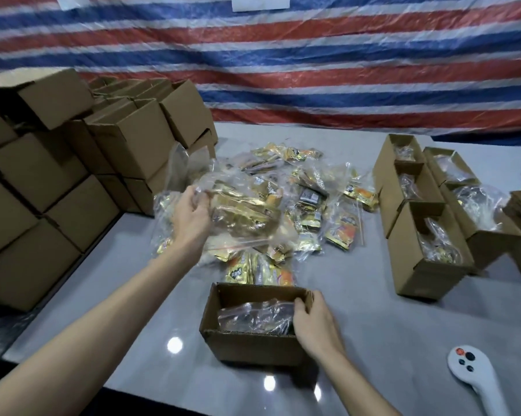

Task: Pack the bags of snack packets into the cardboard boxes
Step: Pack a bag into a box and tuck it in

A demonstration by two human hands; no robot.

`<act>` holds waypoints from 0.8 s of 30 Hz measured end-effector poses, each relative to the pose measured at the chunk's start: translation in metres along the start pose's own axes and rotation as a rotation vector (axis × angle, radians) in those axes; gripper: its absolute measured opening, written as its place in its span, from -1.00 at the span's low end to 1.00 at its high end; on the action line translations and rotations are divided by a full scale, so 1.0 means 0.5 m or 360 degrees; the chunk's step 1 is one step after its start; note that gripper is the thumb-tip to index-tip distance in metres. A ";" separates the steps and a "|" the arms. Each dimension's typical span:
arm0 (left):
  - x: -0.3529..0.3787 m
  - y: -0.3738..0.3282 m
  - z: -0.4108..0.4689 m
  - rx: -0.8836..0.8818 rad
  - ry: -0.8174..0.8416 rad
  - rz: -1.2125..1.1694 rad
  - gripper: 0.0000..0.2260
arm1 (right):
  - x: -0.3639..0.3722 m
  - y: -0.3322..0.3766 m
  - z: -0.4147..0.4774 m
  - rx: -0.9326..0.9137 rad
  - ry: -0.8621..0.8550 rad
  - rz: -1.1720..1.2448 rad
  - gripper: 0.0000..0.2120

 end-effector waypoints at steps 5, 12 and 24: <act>-0.005 0.050 -0.117 -0.0378 0.0157 -0.0064 -0.85 | -0.022 0.005 -0.022 -0.0392 -0.0501 0.0094 -0.44; 0.013 0.118 -0.211 -0.0695 0.0323 -0.0170 -0.80 | -0.053 0.057 -0.051 -0.0960 -0.0256 0.0498 -0.72; -0.074 0.104 -0.173 -0.0008 0.1376 0.0807 -0.88 | -0.151 0.099 -0.021 -0.1529 -0.0308 0.0458 -0.68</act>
Point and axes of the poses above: each hand's wrist, its own z-axis towards the middle knuckle, its own x-axis out of the palm, y = z × x, the point moved 1 cm from there along z, towards the middle knuckle, and after that the axes turned 2 degrees about -z, right-handed, at the moved point
